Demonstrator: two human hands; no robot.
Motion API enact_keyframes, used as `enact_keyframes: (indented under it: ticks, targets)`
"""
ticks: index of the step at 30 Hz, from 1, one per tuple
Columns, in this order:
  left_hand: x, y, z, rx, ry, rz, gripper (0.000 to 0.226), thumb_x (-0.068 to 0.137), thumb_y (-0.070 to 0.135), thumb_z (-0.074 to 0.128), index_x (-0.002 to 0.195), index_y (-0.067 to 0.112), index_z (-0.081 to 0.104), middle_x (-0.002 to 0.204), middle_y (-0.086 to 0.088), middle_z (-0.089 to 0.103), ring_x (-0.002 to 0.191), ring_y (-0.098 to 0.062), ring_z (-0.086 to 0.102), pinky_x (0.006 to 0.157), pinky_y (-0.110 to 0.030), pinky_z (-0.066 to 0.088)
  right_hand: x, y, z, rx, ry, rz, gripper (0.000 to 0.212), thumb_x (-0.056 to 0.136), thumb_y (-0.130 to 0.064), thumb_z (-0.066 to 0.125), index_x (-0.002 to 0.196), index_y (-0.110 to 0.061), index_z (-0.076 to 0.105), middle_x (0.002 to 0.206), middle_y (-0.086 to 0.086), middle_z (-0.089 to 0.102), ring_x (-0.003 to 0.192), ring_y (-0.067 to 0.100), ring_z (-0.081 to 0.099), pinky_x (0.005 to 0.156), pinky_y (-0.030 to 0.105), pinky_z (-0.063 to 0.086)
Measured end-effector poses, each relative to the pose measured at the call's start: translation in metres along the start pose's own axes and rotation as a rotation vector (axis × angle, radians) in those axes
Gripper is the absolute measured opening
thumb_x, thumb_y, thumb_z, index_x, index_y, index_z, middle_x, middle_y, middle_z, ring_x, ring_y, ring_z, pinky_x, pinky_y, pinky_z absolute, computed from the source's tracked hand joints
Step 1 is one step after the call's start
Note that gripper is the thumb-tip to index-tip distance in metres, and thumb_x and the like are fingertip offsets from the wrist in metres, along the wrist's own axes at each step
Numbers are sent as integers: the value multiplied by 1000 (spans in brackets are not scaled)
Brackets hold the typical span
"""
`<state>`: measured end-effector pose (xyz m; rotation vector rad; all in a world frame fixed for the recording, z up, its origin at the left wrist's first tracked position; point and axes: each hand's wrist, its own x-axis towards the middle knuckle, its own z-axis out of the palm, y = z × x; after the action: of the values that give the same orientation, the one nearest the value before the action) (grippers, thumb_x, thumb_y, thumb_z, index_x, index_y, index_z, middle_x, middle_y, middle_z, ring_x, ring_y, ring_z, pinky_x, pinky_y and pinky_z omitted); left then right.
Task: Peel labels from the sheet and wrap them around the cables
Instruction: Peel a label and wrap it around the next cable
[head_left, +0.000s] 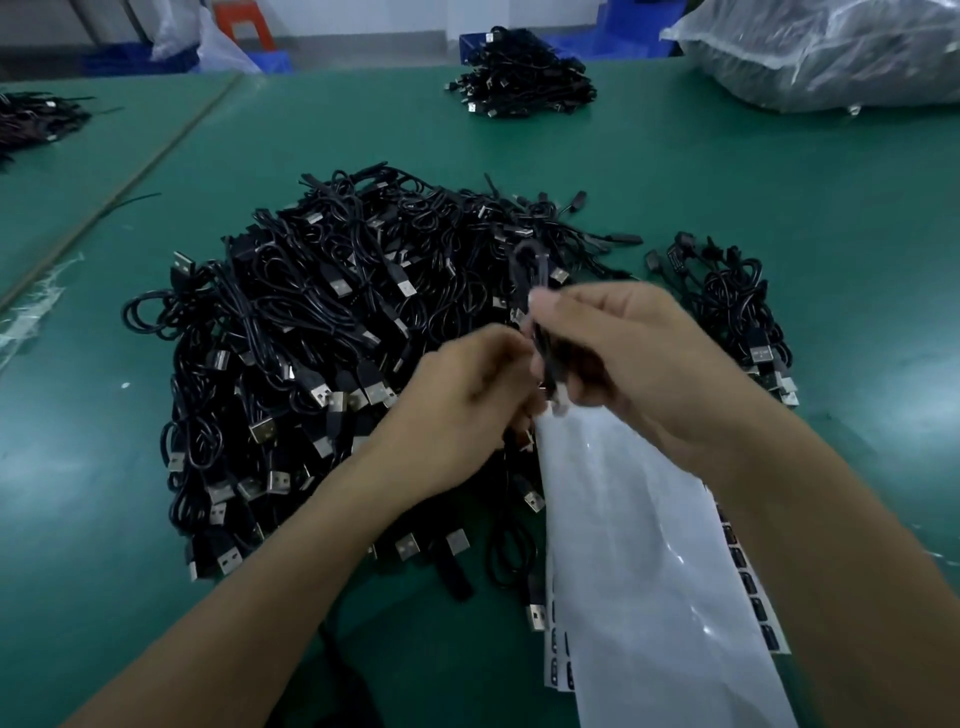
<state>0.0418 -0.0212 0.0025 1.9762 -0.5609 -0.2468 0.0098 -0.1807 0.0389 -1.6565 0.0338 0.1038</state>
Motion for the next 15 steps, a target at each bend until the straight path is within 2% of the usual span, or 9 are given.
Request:
enact_keyframes:
  ticks: [2,4,6,8,10,13,15]
  targets:
    - [3,4,-3,-364,118,-134,27,106,12,39,103,13,66,72,3,73,61,-15,67,50,-25,53,-11,9,-3,-63,-142,49,30,86,-41,63,86,-13,72,68,1,70,58,11,54,55,21,40]
    - [6,5,-10,-629,194,-191,37,108,23,32,111,9,66,83,-6,77,70,-20,72,55,-27,56,-19,17,-3,-76,-234,96,30,77,-46,63,83,-18,73,70,3,72,60,14,57,56,24,38]
    - [5,6,-16,-791,178,-207,50,108,37,25,114,7,65,88,-13,77,74,-23,74,59,-30,57,-23,23,0,-62,-288,109,35,78,-47,64,82,-14,73,68,4,72,53,11,58,51,20,35]
    - [5,8,-16,-841,182,-206,53,108,42,27,110,6,67,78,-9,74,66,-20,71,56,-29,56,-25,28,4,-64,-346,73,36,85,-43,65,83,-8,73,66,5,71,47,9,57,44,14,33]
    - [4,10,-16,-870,219,-216,47,108,41,33,108,9,68,64,-1,66,53,-13,61,48,-25,51,-26,33,8,-103,-402,30,27,94,-32,66,81,-10,74,68,4,72,47,11,58,46,13,38]
    - [3,12,-19,-892,247,-224,39,108,35,38,108,11,68,51,6,43,40,-5,36,36,-18,35,-27,39,5,-221,-475,26,17,96,-30,66,89,-18,77,77,3,75,50,12,59,55,24,46]
    - [2,14,-22,-859,199,-205,35,108,32,41,103,11,69,49,7,35,38,-3,26,32,-16,26,-25,42,-5,-230,-346,24,12,95,-28,68,95,-21,77,75,0,75,49,5,56,51,16,44]
